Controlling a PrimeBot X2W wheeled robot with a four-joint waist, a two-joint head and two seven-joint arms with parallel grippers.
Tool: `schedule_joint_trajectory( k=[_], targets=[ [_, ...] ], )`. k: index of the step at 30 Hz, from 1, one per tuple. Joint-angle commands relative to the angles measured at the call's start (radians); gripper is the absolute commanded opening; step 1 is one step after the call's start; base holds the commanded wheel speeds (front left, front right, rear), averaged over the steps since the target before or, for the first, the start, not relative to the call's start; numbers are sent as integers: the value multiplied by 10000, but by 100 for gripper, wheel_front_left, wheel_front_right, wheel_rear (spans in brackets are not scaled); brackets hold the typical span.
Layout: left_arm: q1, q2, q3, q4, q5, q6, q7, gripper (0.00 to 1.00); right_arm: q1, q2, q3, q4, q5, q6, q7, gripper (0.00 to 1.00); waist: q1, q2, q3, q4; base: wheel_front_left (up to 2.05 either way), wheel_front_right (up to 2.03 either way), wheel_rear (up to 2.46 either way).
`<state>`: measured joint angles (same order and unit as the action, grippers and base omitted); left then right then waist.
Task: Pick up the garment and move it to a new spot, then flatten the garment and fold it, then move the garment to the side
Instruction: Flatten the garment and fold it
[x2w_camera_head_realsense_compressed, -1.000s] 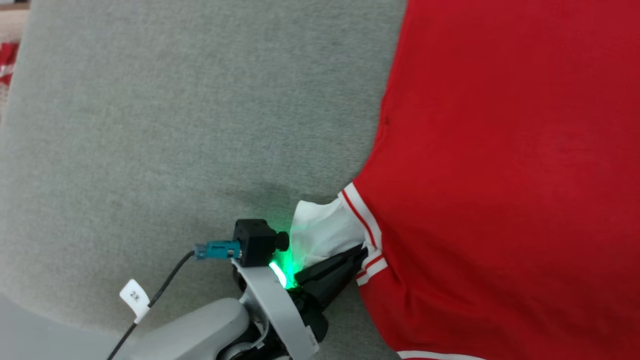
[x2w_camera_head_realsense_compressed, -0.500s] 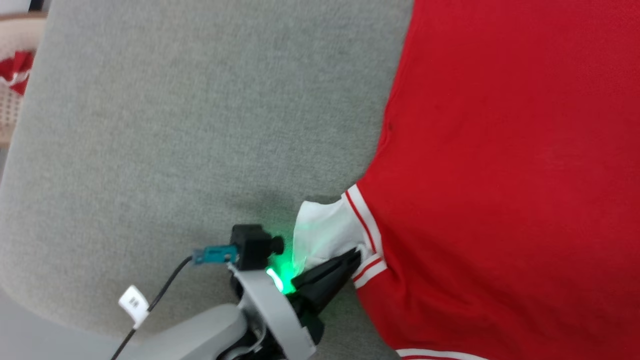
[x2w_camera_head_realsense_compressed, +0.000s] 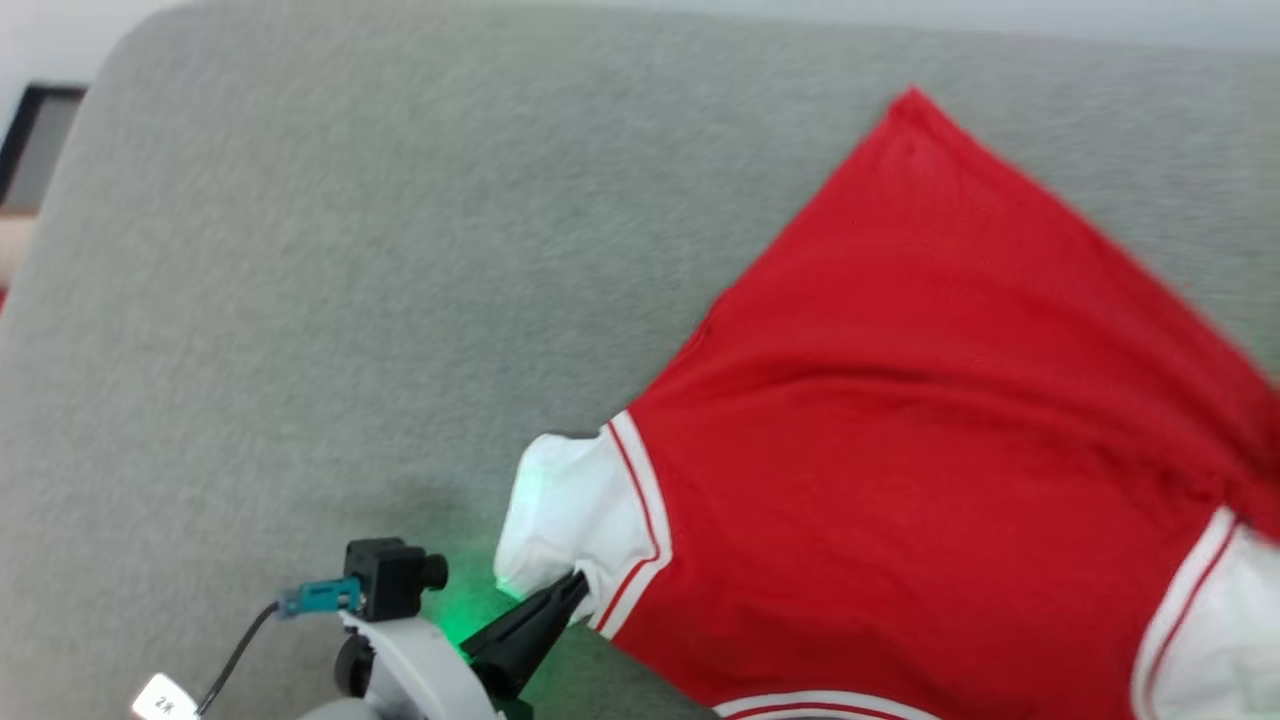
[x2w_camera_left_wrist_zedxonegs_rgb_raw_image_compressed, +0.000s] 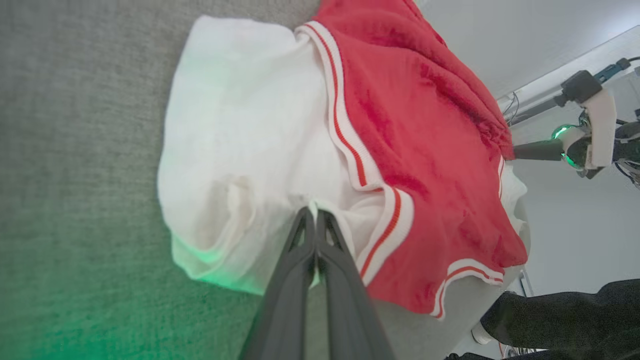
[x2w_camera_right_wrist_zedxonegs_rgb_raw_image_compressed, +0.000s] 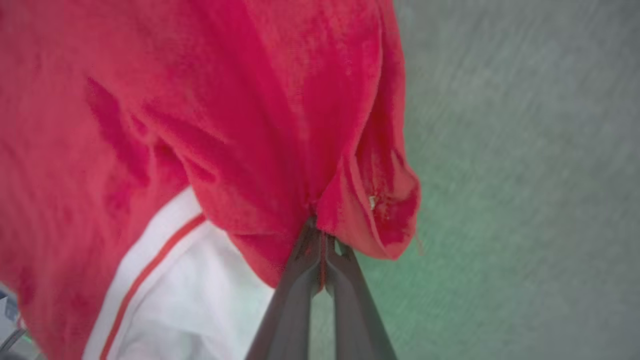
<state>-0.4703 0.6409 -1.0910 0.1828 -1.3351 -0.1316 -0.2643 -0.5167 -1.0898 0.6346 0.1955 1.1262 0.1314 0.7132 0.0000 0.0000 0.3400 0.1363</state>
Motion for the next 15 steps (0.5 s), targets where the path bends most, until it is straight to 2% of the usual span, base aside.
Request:
schedule_joint_trajectory(
  k=[1,8,15],
  targets=[
    [215,89,88,25,118,24,9,0,619,-55,-2,-227,170,-15,-168,0,0,0,-834,-858,0,0,0],
    [698,169,596,66,380,23,8,0,3492,-112,-51,-1717,105,-14,-822,0,0,0,-1142,-1253,0,0,0],
    [849,98,856,366,731,23,7,0,4963,785,-96,-2407,-621,-14,-846,0,0,0,-1219,-1467,0,0,0]
  ],
)
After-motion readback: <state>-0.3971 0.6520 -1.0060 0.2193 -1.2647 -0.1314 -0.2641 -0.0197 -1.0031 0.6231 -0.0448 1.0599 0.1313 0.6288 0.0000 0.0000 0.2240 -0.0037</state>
